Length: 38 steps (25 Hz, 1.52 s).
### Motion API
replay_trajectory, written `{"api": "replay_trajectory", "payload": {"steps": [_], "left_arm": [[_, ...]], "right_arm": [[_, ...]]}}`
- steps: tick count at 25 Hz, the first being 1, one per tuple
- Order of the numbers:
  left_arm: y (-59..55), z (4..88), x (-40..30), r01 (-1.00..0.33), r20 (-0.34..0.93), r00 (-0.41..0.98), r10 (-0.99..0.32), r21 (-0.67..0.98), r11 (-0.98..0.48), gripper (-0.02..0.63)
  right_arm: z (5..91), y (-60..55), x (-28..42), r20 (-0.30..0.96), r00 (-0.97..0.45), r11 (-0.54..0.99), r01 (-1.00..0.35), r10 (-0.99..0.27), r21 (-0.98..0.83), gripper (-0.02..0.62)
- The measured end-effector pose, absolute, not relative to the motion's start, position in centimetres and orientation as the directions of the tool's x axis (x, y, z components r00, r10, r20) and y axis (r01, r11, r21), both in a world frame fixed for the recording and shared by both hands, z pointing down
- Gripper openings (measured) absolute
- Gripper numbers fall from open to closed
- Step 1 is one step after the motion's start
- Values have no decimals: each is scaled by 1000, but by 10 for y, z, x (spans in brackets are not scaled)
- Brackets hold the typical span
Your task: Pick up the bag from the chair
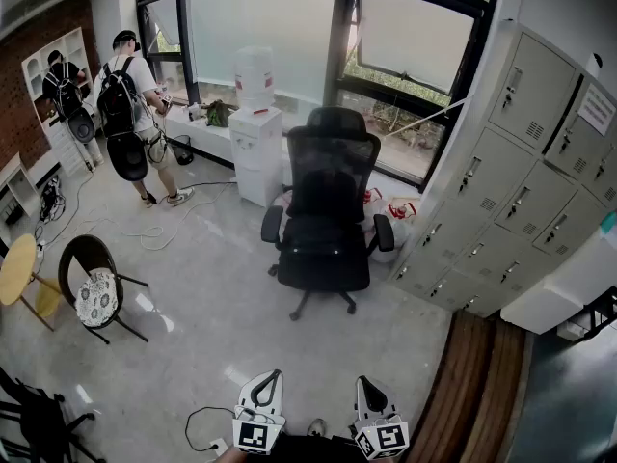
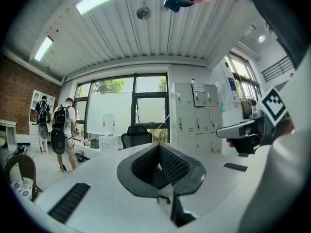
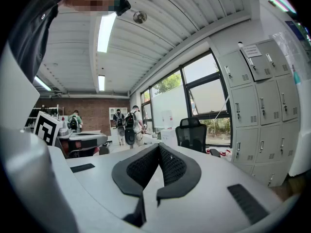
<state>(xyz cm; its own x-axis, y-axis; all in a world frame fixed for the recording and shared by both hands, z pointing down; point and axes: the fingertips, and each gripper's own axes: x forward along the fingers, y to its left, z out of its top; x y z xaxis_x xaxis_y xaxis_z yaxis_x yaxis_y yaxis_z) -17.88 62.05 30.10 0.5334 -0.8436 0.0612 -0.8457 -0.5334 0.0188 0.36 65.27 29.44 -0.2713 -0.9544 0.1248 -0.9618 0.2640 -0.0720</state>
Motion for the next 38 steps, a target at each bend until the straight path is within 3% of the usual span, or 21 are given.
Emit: {"api": "replay_trajectory", "payload": {"steps": [38], "left_arm": [[617, 308, -117, -868, 64, 496, -866, 16, -496, 0]], "right_arm": [[322, 635, 54, 150, -349, 345, -937, -925, -49, 0]]}}
